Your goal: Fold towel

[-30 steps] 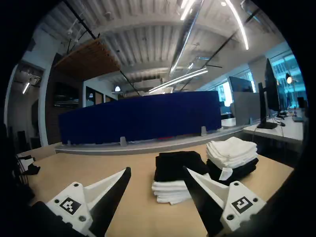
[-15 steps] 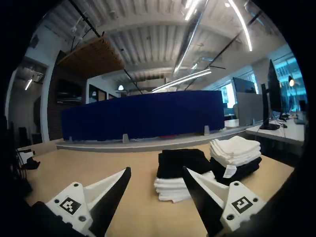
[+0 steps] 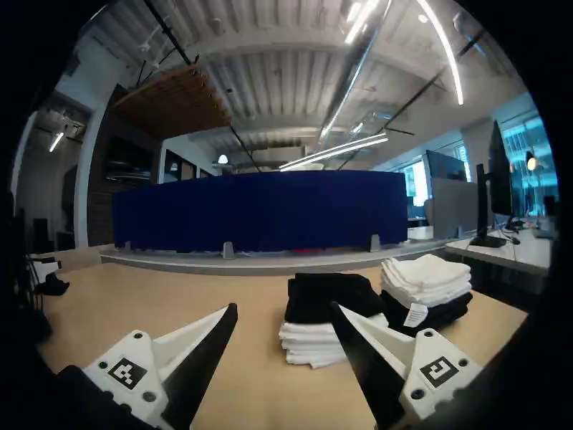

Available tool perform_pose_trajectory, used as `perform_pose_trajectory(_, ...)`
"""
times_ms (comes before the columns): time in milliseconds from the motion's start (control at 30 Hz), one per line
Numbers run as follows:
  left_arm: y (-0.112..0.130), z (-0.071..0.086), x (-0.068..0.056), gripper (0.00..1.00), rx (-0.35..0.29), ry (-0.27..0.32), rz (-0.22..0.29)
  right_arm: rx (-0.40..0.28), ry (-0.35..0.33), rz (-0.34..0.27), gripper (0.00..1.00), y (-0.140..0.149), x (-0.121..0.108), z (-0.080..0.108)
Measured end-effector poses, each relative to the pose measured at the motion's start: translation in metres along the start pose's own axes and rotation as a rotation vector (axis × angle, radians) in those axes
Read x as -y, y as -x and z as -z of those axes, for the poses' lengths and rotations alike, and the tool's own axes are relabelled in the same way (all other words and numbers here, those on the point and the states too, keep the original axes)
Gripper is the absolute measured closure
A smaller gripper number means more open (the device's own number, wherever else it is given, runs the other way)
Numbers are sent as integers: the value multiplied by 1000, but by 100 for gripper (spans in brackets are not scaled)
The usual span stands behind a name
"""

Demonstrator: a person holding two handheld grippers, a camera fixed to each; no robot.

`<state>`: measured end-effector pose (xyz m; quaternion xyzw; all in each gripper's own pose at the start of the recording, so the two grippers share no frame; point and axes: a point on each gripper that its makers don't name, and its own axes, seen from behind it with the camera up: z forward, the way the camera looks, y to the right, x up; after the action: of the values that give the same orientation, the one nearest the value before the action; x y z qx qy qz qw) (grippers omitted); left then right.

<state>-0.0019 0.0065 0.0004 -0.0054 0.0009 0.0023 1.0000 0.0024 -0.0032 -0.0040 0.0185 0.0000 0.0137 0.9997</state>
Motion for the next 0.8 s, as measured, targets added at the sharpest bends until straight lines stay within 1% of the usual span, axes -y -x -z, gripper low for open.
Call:
perform_pose_trajectory(100,0,0,0,9,0,0,0,0,0,22,0,1,2,0)
perform_pose_trajectory(200,0,0,1,9,0,0,0,0,6,28,0,0,0,-1)
perform_pose_trajectory(300,0,1,1,9,0,0,0,1,14,30,0,1,-2,-1)
perform_pose_trajectory(800,0,1,0,9,0,0,0,1,15,29,0,2,-3,-1)
